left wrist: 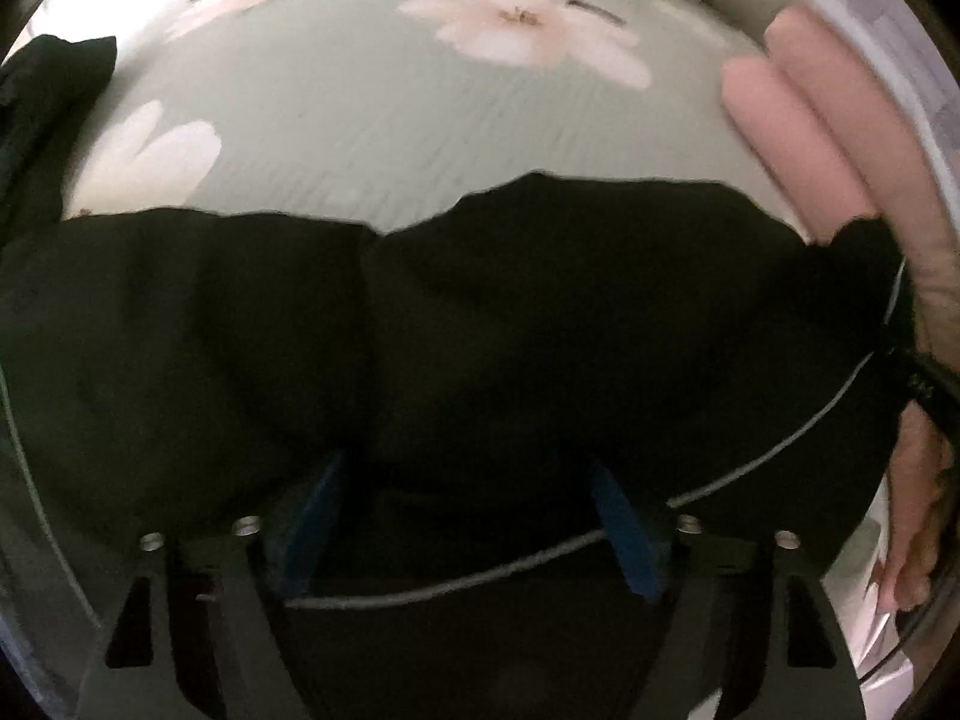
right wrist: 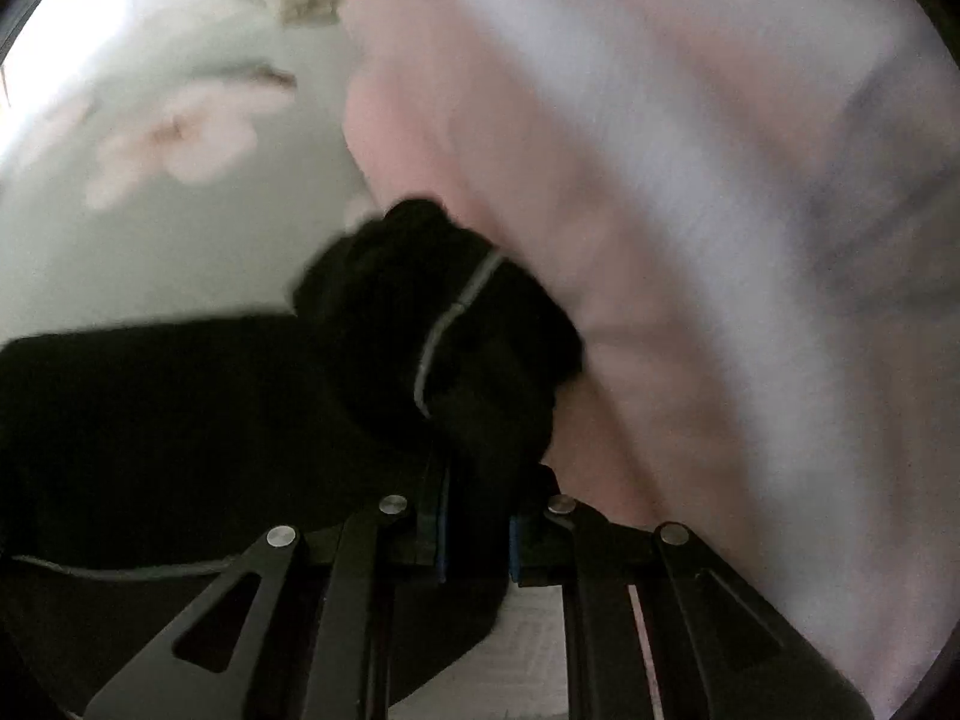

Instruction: Fold large clothes

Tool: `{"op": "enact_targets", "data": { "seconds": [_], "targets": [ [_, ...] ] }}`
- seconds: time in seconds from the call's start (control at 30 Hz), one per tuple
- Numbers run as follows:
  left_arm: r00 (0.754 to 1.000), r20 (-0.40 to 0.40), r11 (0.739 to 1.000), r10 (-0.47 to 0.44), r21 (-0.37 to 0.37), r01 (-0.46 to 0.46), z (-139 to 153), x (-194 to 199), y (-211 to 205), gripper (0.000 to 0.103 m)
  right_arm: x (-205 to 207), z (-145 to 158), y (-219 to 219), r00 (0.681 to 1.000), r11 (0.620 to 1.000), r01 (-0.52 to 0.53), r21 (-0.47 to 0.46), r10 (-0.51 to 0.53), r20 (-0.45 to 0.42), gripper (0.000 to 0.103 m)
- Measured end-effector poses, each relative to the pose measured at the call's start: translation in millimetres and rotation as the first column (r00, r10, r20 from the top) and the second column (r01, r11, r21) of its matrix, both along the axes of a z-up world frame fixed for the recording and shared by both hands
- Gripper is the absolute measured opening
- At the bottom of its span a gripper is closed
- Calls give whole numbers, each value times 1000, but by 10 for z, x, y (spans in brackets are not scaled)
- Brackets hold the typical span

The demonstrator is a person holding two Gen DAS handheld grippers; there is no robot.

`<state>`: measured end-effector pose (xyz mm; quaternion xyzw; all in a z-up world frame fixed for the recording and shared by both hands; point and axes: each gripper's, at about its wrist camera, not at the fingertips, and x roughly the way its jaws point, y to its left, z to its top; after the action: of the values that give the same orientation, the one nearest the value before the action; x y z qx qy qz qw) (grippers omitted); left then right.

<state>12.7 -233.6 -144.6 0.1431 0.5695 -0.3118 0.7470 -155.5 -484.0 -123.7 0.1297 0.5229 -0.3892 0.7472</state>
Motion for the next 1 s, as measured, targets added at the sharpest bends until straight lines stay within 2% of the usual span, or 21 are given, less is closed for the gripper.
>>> {"op": "enact_targets", "data": {
  "seconds": [0.1,0.2,0.3,0.4,0.5,0.63,0.73,0.87,1.0],
  "targets": [
    [1000,14,1000,0,10,0,15,-28,-28,87,25,-100,-57,1000,1000,-17,20,18,-18,15],
    [1000,-4,1000,13,-16,-13,135,-36,39,80,24,-42,-64,1000,999,-17,39,18,-14,14],
    [999,-14,995,41,-86,-42,390,-81,312,79,-60,224,16,998,998,-29,51,26,60,13],
    [997,8,991,73,-115,-72,613,-138,675,79,-95,576,246,987,996,-60,72,48,154,13],
    [992,44,985,121,-125,-114,860,-173,1125,79,-40,958,607,969,992,-120,45,107,223,13],
    [976,82,973,201,-132,-190,1116,-115,1826,79,236,1421,1336,936,974,-228,13,215,279,13],
    [964,109,966,243,-120,-230,1257,-25,2466,79,577,1609,2067,898,943,-331,-18,321,301,13],
    [938,146,948,314,-98,-302,1426,160,3318,79,1092,1707,3205,829,882,-465,-79,465,310,13],
    [906,174,922,386,-84,-377,1538,343,4168,79,1622,1715,4283,741,804,-592,-65,574,349,13]
  ]
}}
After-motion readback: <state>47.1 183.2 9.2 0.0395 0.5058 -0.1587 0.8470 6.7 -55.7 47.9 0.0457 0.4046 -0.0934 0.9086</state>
